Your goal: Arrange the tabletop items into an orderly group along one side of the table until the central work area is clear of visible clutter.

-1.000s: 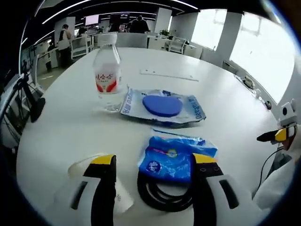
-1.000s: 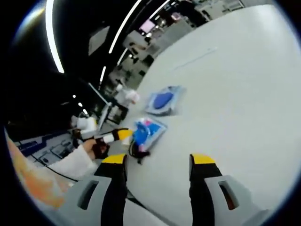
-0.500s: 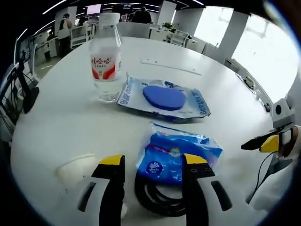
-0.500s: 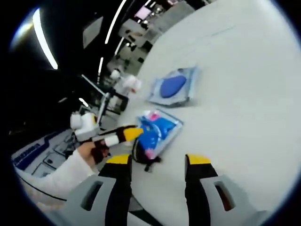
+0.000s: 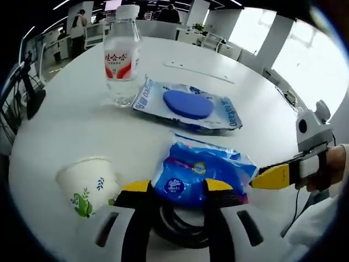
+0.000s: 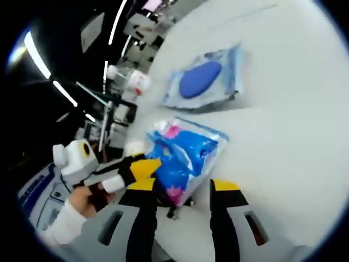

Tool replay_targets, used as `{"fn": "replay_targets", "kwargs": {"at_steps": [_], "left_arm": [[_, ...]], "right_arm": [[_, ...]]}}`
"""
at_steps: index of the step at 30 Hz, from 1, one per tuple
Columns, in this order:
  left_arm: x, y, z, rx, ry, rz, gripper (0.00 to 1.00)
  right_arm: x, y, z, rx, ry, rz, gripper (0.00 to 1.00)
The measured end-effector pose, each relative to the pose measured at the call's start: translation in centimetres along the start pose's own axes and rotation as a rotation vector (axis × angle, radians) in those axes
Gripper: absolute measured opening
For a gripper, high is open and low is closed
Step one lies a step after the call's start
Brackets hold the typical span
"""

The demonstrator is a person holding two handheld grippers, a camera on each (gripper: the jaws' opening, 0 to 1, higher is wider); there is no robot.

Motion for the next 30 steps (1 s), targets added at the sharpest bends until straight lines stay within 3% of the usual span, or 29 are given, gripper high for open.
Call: {"fn": "replay_targets", "kwargs": {"at_steps": [3, 4, 8, 18, 24, 30], "left_arm": [[0.3, 0.1, 0.3, 0.000, -0.016, -0.005, 0.26], [0.4, 0.2, 0.5, 0.000, -0.019, -0.010, 0.25], [0.7, 0.6, 0.7, 0.006, -0.024, -0.024, 0.18], [2.3, 1.2, 1.2, 0.023, -0.099, -0.056, 0.06], [4.1, 1.9, 1.1, 0.069, -0.119, -0.013, 0.05], [6.6, 1.7, 1.0, 0.076, -0.174, 0.031, 0.05]], "right_arm": [[0.6, -0.1, 0.3, 0.018, -0.016, 0.014, 0.10], [1.0, -0.1, 0.3, 0.028, -0.054, 0.034, 0.08], [1.3, 0.2, 0.4, 0.021, -0.009, 0.053, 0.00], [1.6, 2.3, 0.5, 0.067, -0.041, 0.056, 0.00], [2.1, 5.2, 0.4, 0.114, -0.035, 0.038, 0.00], [2.8, 7.7, 0.7, 0.151, 0.019, 0.075, 0.00]]}}
Point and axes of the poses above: the point that each gripper's makers call its tool centre point, and the gripper's own axes: y roughly backward along the fingers, x roughly to its right, z roughly out of its underside, the point moved 2 cm from there along y, roughly backward along the fingers, and after that the axes turned 15 degrees about -x, right-handed, at the moved point
